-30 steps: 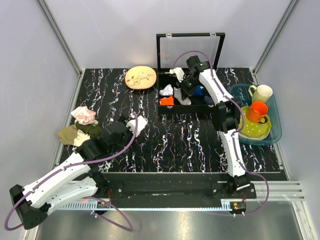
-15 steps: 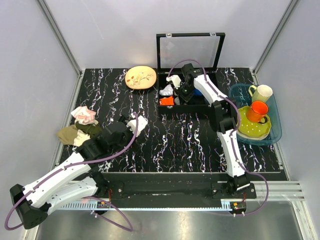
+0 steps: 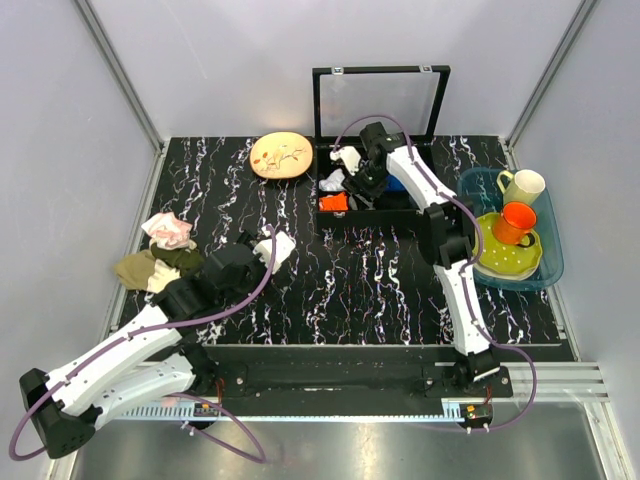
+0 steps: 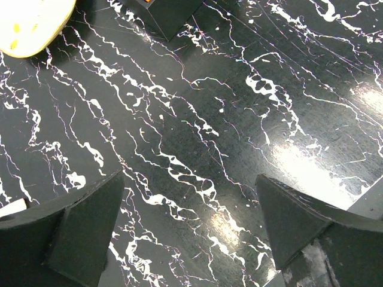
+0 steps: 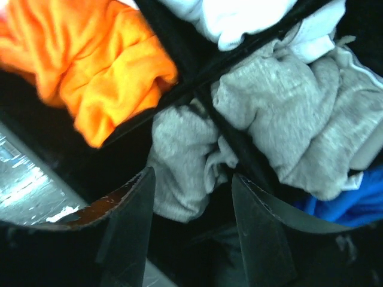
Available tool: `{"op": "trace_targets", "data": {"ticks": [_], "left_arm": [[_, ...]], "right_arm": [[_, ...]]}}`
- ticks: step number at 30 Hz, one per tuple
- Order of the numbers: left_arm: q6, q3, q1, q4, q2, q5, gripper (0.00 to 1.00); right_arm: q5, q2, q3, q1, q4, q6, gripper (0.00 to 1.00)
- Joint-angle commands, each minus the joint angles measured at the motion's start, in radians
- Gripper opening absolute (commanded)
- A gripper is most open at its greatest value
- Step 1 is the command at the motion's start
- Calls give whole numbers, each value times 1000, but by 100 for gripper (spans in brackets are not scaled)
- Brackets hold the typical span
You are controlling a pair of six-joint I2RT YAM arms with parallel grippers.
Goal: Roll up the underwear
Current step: Place the underwear in the storage box, then reset both arms
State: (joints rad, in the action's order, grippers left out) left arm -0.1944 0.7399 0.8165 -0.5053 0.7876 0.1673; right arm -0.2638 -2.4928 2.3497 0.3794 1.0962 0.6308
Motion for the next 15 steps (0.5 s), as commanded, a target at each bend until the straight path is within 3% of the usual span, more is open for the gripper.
{"op": "trace_targets", "data": {"ticks": [1, 11, 15], "left_arm": [[6, 3, -8, 30, -11, 0, 99], [127, -10, -95, 100, -40, -18, 99], [191, -19, -239, 152, -35, -229, 99]], "right_arm": [[12, 150, 71, 1, 97, -3, 64], [-24, 435, -58, 0, 73, 0, 75], [-63, 632, -287, -2, -27, -11, 81]]}}
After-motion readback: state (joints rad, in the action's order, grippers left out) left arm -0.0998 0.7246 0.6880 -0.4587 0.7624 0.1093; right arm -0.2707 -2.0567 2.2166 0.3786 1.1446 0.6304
